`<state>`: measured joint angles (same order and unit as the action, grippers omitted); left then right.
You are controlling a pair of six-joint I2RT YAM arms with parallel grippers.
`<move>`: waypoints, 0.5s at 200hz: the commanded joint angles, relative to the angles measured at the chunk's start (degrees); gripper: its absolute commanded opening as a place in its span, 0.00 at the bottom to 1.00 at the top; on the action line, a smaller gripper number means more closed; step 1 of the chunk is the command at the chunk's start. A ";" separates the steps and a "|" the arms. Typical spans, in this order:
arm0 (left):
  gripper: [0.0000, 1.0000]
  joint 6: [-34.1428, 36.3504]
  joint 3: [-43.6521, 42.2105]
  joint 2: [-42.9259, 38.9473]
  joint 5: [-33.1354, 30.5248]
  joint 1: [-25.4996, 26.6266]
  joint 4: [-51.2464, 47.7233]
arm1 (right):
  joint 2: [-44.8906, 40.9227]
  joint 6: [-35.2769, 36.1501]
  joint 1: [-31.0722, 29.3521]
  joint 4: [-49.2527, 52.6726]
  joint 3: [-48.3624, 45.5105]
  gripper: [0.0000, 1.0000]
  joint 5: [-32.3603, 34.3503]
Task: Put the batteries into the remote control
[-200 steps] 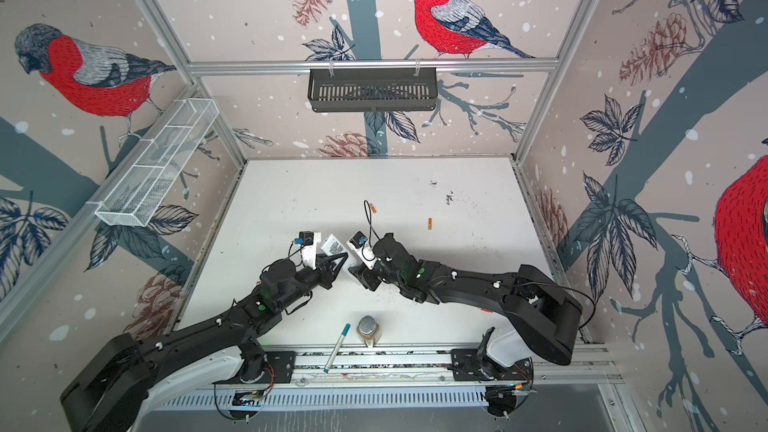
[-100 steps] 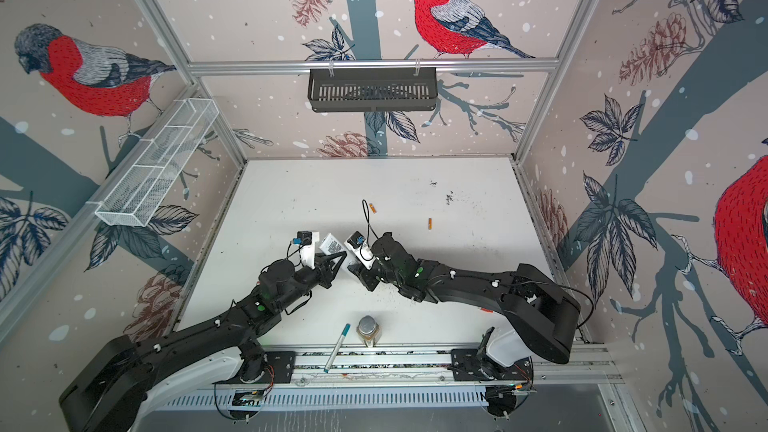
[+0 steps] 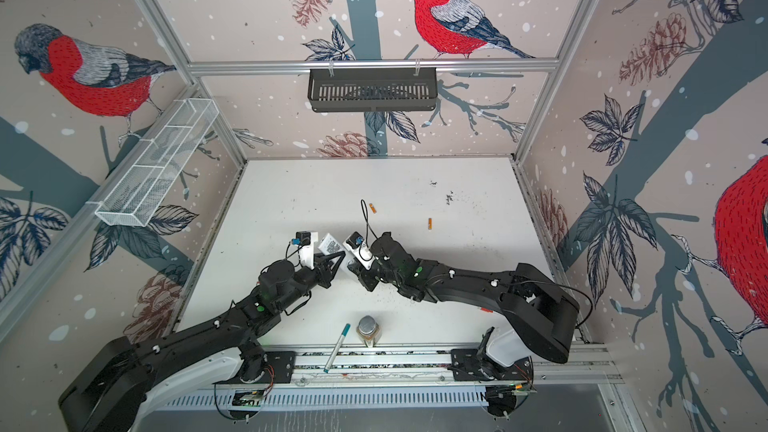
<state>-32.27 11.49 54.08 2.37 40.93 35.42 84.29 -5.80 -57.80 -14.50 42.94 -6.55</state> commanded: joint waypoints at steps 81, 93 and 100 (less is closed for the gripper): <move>0.00 0.17 -0.25 1.28 -4.06 -0.15 1.84 | -3.41 -4.58 1.68 6.20 0.28 0.23 5.25; 0.00 0.36 -0.23 1.22 -4.14 -0.15 1.63 | -3.32 -6.57 2.83 8.99 0.69 0.23 6.82; 0.00 0.44 -0.09 1.20 -4.23 -0.22 1.54 | -2.96 -8.23 4.00 11.29 1.12 0.23 7.43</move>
<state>-32.58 11.05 55.31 -0.67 40.93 35.40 81.17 -9.13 -55.77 -9.78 42.89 -2.96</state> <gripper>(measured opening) 0.206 0.275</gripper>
